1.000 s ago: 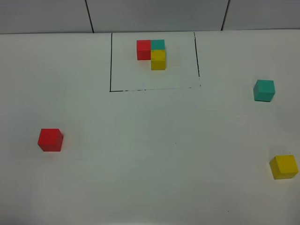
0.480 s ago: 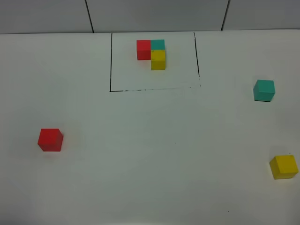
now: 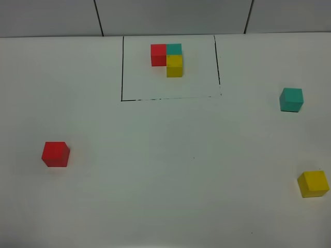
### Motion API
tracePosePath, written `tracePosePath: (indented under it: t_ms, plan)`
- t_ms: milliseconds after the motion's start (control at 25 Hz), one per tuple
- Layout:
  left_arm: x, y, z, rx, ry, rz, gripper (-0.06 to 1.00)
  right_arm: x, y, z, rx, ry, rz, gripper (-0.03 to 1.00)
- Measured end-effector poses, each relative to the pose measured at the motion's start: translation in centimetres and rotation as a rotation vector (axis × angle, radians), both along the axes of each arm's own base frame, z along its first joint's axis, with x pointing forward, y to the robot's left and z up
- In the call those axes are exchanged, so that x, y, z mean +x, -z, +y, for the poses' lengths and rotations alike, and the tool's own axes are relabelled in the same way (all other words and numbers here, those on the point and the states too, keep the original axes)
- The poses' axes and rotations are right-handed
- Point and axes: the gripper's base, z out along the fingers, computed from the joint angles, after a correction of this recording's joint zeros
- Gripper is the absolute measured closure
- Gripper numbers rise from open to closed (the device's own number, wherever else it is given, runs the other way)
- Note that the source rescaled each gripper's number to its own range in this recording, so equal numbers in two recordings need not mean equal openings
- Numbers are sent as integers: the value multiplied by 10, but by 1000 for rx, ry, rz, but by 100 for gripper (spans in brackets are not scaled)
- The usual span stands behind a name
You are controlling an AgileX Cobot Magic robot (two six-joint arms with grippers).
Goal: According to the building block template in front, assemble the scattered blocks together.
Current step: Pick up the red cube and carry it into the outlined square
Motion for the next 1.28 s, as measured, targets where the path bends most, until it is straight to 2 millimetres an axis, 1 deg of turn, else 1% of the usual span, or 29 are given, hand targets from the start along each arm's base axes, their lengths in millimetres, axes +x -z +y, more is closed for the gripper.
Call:
tracePosePath:
  t_ms: [160,240,360,440,560,720,840,1040,1160,1280]
  plan:
    - [1,-1,2,12,-21,1,16,0,0,0,-1,-1,0,22]
    - [4,-6,4,29,-37,-19,15,0,0,0,-1,-1,0,22]
    - [15,-17,4,24,-46,-72,11,0,0,1,11,-8,0,22]
    - [27,-22,4,22,-52,-70,8,0,0,1,15,-11,0,22]
    - [52,-23,5,33,-66,-9,3,0,0,1,15,-11,0,22]
    - [94,-16,4,25,-84,130,3,0,0,1,15,-11,0,22]
    - [128,-1,4,34,-88,253,3,0,0,1,16,-10,0,22]
    - [182,28,2,49,-90,521,3,0,0,1,15,-11,0,22]
    - [210,42,1,59,-85,659,3,0,0,1,15,-11,0,22]
    - [231,52,1,68,-78,732,3,0,0,1,15,-11,0,22]
